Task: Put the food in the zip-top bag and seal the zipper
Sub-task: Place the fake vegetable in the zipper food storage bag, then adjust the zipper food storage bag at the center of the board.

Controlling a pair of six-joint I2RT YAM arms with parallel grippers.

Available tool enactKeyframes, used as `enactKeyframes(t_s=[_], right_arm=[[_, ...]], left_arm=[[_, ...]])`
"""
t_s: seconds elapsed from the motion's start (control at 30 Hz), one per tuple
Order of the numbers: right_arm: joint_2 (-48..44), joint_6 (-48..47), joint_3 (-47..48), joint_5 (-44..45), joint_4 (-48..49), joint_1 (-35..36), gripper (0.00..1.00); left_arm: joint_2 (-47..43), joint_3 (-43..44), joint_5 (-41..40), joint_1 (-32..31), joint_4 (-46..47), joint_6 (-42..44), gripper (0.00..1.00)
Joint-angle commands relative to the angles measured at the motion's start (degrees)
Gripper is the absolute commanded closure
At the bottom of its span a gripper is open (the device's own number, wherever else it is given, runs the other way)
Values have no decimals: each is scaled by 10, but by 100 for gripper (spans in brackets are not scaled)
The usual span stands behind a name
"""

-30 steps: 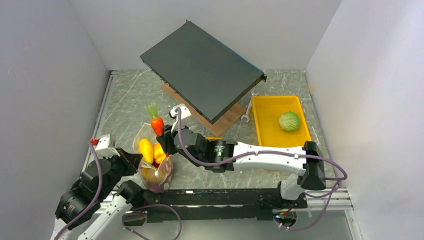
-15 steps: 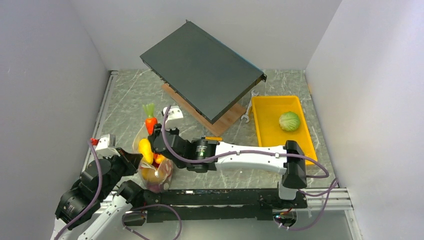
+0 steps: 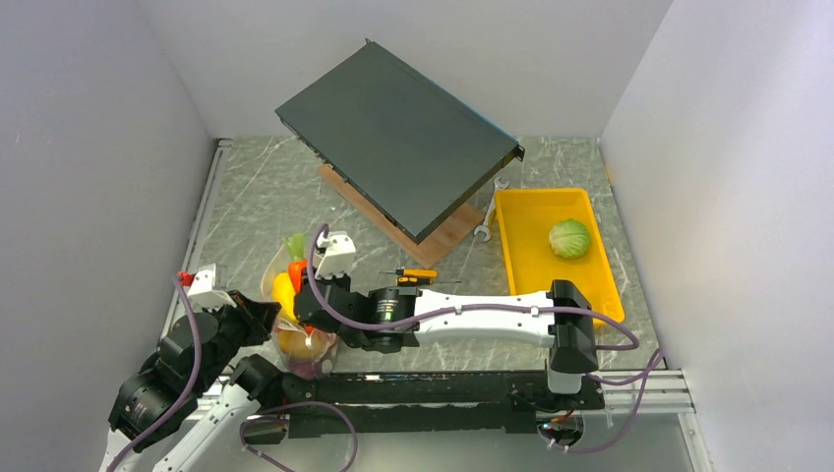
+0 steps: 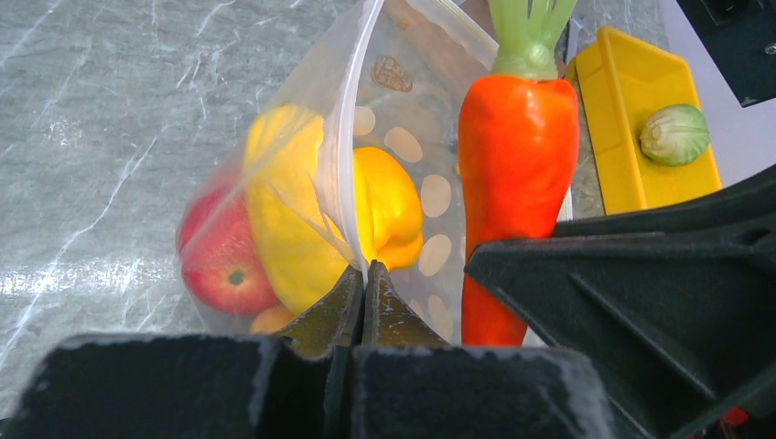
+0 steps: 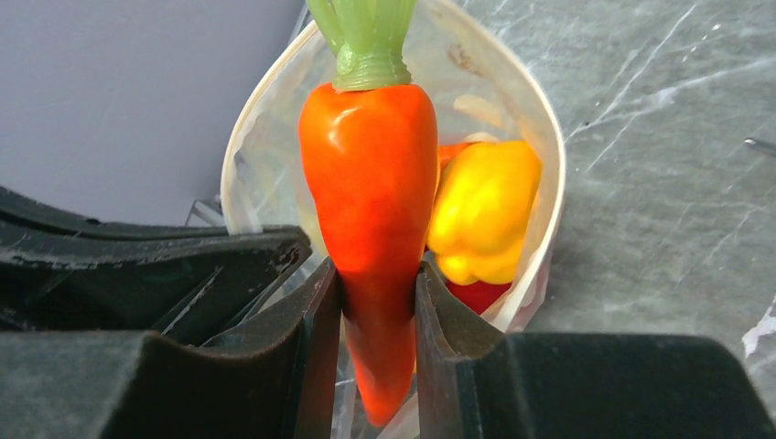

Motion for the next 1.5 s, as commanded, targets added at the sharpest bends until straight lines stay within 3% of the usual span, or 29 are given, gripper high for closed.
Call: enactKeyframes(t_s=[0.0,0.33,0.5,0.6,0.73,0.93,1.07,1.23,1.33,1.4,1.47], right_arm=[[-25,22,6,-13,0,13,72],[-41,19,2,-36,2,19,35],[-67,-48,-7,-66,32,19,33],[-80,-150,-13,-126,59,18,29],[-89,-224,-7,-158,23,27,29],[-146,-266,-117,-159,79,58,29],[-165,-302,-186,-75,165,116,30],[-104,-334,-194,148,238,172,30],[-46,-287,-153,272,200,177,30],[-19,-288,-131,313,192,176,30],[-12,-342,-148,314,272,174,30]], left_arm=[[2,2,0,2,14,8,100],[-7,1,-3,3,11,5,100],[-10,2,-3,2,12,5,100],[-12,2,-4,2,10,4,100],[-15,1,-3,2,14,7,100],[-15,1,0,3,16,9,100],[-14,2,0,3,14,9,100],[-18,0,0,3,17,9,100],[-17,2,0,3,14,8,100],[-18,3,-3,3,12,5,100],[-22,2,-5,2,11,4,100]])
